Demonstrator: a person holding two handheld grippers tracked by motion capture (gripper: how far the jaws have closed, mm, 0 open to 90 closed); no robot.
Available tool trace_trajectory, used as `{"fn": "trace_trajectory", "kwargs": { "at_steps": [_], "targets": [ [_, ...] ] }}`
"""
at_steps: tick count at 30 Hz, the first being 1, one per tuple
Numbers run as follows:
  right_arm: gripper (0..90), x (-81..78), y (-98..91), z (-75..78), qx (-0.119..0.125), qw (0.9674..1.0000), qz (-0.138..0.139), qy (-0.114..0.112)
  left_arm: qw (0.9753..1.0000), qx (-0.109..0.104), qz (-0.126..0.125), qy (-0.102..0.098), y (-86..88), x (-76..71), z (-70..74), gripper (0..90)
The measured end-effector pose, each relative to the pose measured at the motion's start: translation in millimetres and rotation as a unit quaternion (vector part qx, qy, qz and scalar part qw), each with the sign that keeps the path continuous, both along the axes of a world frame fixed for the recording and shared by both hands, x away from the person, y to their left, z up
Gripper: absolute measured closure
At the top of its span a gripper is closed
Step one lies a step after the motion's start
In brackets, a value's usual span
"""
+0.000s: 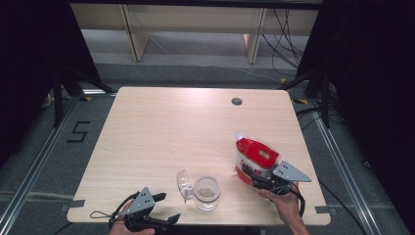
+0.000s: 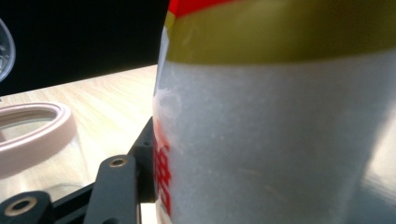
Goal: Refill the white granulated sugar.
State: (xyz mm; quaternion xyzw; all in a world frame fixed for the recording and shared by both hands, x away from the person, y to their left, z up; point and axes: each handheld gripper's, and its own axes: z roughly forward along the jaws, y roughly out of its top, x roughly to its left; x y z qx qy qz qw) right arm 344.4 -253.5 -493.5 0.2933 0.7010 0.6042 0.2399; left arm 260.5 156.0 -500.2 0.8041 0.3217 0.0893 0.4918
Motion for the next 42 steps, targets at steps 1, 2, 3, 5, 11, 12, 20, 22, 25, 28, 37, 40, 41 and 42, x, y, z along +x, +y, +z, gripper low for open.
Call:
{"fn": "trace_trajectory", "kwargs": {
  "at_steps": [1,2,3,5,11,12,20,22,25,28,37,40,41,42],
  "targets": [
    [45.9,-1.5,-0.9,1.4,-0.011,0.9999,-0.003,0.001,1.0000,-0.005,0.001,0.001,-0.6,-0.2,-0.3,16.4],
    [45.9,-2.1,-0.3,2.3,-0.007,1.0000,0.001,-0.004,1.0000,-0.006,0.001,0.001,-0.4,-0.3,-0.1,16.4],
    [46.0,-4.6,-0.6,4.3,-0.015,0.9999,0.004,0.000,1.0000,-0.001,-0.001,-0.002,0.6,-0.1,0.4,16.4],
    [46.0,-7.2,0.5,6.7,-0.014,0.9998,0.004,-0.013,1.0000,-0.005,0.001,-0.001,0.5,-0.2,0.5,16.4],
    [46.2,-20.2,2.4,15.6,-0.033,0.9990,0.013,-0.028,1.0000,-0.006,0.001,0.000,-0.7,-0.3,-0.2,16.4],
    [46.2,-20.7,3.9,16.2,-0.033,0.9986,0.022,-0.036,1.0000,-0.005,0.001,-0.001,-0.5,-0.1,-0.1,16.4],
    [46.3,-38.8,3.9,24.8,-0.038,0.9977,0.026,-0.051,1.0000,0.006,0.004,-0.002,0.0,-0.2,0.7,16.4],
    [46.3,-42.2,4.2,26.7,-0.040,0.9973,0.036,-0.050,1.0000,0.000,0.004,-0.003,-0.3,-0.1,0.1,16.4],
    [46.4,-46.7,3.0,29.0,-0.048,0.9963,0.029,-0.065,0.9999,0.009,0.004,-0.004,1.2,0.4,0.4,16.4],
    [46.4,-50.8,3.3,30.1,-0.043,0.9962,0.035,-0.067,1.0000,0.000,0.006,-0.004,0.1,0.0,0.1,16.4],
    [46.6,-61.1,2.3,32.4,-0.072,0.9935,0.035,-0.081,0.9997,0.023,0.004,-0.007,2.4,0.8,1.2,16.4],
    [46.6,-63.9,3.5,33.1,-0.075,0.9926,0.038,-0.088,0.9999,0.014,0.003,-0.004,1.0,0.1,1.1,16.4],
    [46.6,-65.4,4.2,32.8,-0.078,0.9926,0.037,-0.085,1.0000,-0.001,0.005,-0.003,-0.3,0.1,0.0,16.4],
    [46.6,-66.2,5.1,32.7,-0.080,0.9927,0.039,-0.082,0.9998,0.016,0.003,-0.006,2.0,1.0,0.5,16.4]
  ]
}}
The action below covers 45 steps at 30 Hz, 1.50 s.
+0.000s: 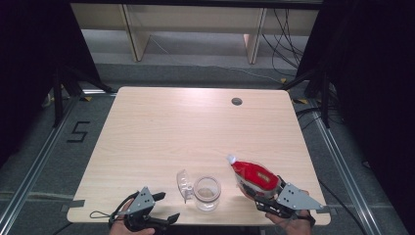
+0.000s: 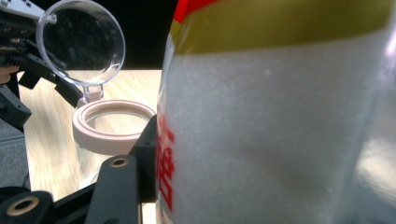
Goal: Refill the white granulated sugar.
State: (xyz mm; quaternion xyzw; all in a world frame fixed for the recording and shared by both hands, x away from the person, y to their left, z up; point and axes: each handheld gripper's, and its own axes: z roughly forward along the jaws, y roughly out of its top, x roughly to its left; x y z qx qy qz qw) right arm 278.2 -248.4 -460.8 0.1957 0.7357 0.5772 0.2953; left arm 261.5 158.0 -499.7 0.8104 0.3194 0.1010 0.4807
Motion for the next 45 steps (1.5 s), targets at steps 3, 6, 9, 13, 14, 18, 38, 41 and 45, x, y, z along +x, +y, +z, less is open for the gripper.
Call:
{"fn": "trace_trajectory", "kwargs": {
  "at_steps": [3,6,9,13,14,18,38,41,45],
  "targets": [
    [46.7,-1.8,1.2,0.9,-0.014,0.9998,0.002,-0.014,0.9999,-0.016,0.002,0.002,-1.9,-0.8,-0.5,16.4],
    [46.7,-4.5,3.5,2.6,-0.037,0.9990,0.008,-0.025,1.0000,-0.004,0.001,0.002,-0.7,-0.5,0.2,16.4],
    [46.8,-6.6,6.2,3.1,-0.053,0.9982,0.009,-0.028,1.0000,-0.005,-0.001,0.003,-1.0,-0.5,-0.2,16.4],
    [46.8,-6.3,8.6,2.8,-0.077,0.9961,0.002,-0.044,1.0000,-0.004,-0.006,-0.003,0.0,0.3,0.3,16.4],
    [46.8,-5.8,8.6,3.3,-0.081,0.9953,0.008,-0.051,0.9999,-0.001,-0.009,-0.006,0.4,1.0,0.3,16.4],
    [46.9,-7.0,10.4,3.7,-0.091,0.9947,0.013,-0.045,0.9999,-0.011,0.002,0.003,-1.5,-0.6,-0.4,16.4],
    [47.1,-5.0,10.0,7.6,-0.162,0.9829,0.002,-0.087,1.0000,-0.002,-0.007,-0.005,0.3,1.2,0.9,16.4],
    [47.1,-6.5,12.0,7.3,-0.162,0.9827,0.006,-0.089,1.0000,-0.005,0.000,0.002,-0.1,0.4,0.6,16.4],
    [47.2,-6.3,11.5,8.5,-0.183,0.9780,0.003,-0.100,0.9999,-0.009,0.005,0.004,0.0,0.7,0.4,16.4]
  ]
}}
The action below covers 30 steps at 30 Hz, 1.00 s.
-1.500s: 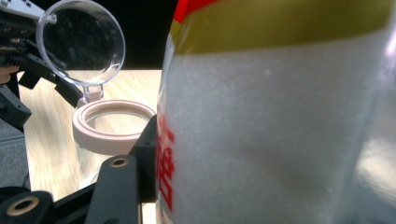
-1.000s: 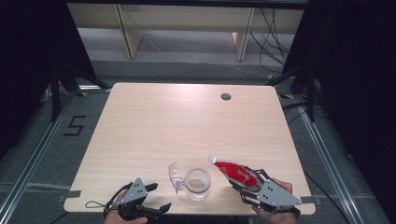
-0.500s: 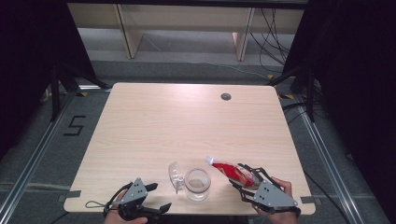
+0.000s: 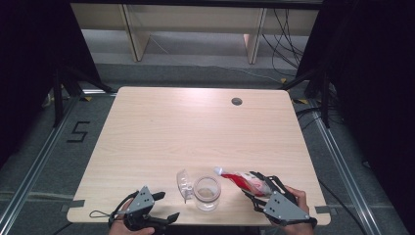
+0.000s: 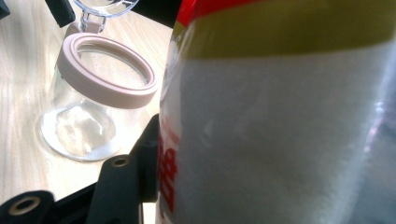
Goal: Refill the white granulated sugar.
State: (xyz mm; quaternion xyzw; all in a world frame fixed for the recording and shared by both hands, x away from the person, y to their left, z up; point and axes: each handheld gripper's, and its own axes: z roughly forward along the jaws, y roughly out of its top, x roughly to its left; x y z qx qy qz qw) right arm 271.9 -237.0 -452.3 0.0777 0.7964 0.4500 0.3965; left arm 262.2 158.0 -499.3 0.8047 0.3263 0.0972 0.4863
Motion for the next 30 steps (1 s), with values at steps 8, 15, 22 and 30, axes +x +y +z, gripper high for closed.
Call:
{"fn": "trace_trajectory", "kwargs": {
  "at_steps": [8,15,22,30],
  "targets": [
    [47.2,-3.2,-1.3,2.4,-0.023,0.9995,-0.003,-0.020,1.0000,-0.004,-0.006,-0.004,-0.8,0.5,-0.1,16.4],
    [47.3,-4.1,-1.1,1.5,-0.027,0.9993,-0.008,-0.026,1.0000,-0.006,0.001,-0.004,-1.7,0.1,-0.3,16.4],
    [47.3,-4.8,-0.6,2.5,-0.029,0.9993,-0.005,-0.022,0.9999,-0.012,-0.006,-0.011,-1.6,0.6,0.3,16.4],
    [47.4,-5.2,-1.2,2.2,-0.038,0.9990,-0.007,-0.024,0.9999,-0.011,-0.006,-0.009,-0.9,0.3,1.1,16.4]
  ]
}}
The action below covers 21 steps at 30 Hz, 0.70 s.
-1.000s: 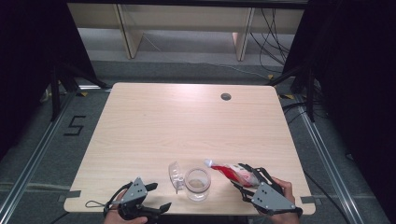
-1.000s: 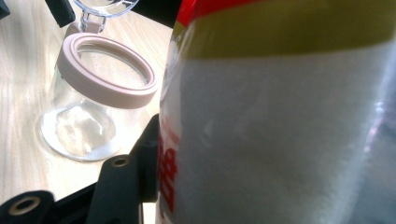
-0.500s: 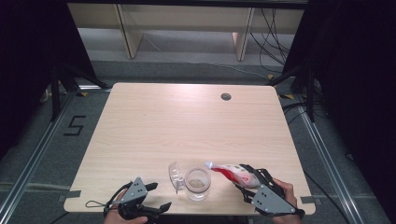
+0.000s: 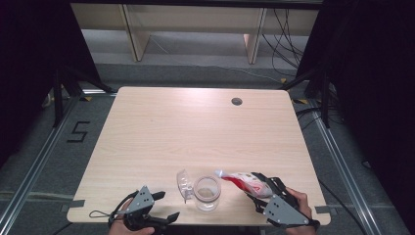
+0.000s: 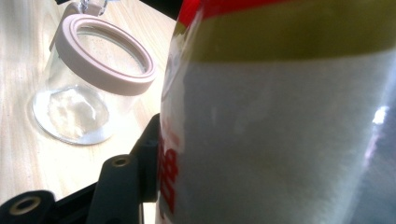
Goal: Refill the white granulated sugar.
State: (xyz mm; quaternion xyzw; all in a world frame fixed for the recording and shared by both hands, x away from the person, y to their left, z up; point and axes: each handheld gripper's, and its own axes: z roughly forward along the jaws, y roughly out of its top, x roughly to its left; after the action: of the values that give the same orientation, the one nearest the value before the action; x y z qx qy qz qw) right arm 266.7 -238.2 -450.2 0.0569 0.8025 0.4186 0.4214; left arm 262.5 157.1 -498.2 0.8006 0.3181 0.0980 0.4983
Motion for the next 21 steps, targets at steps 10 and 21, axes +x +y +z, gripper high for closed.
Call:
{"fn": "trace_trajectory", "kwargs": {
  "at_steps": [10,21],
  "targets": [
    [47.4,-1.6,1.0,-0.8,-0.026,0.9996,-0.003,-0.014,1.0000,0.001,0.003,-0.001,0.1,-0.4,0.2,16.4],
    [47.5,-1.4,1.9,-1.5,-0.037,0.9992,-0.004,-0.015,1.0000,0.000,0.000,0.000,0.1,-0.1,-0.3,16.4]
  ]
}}
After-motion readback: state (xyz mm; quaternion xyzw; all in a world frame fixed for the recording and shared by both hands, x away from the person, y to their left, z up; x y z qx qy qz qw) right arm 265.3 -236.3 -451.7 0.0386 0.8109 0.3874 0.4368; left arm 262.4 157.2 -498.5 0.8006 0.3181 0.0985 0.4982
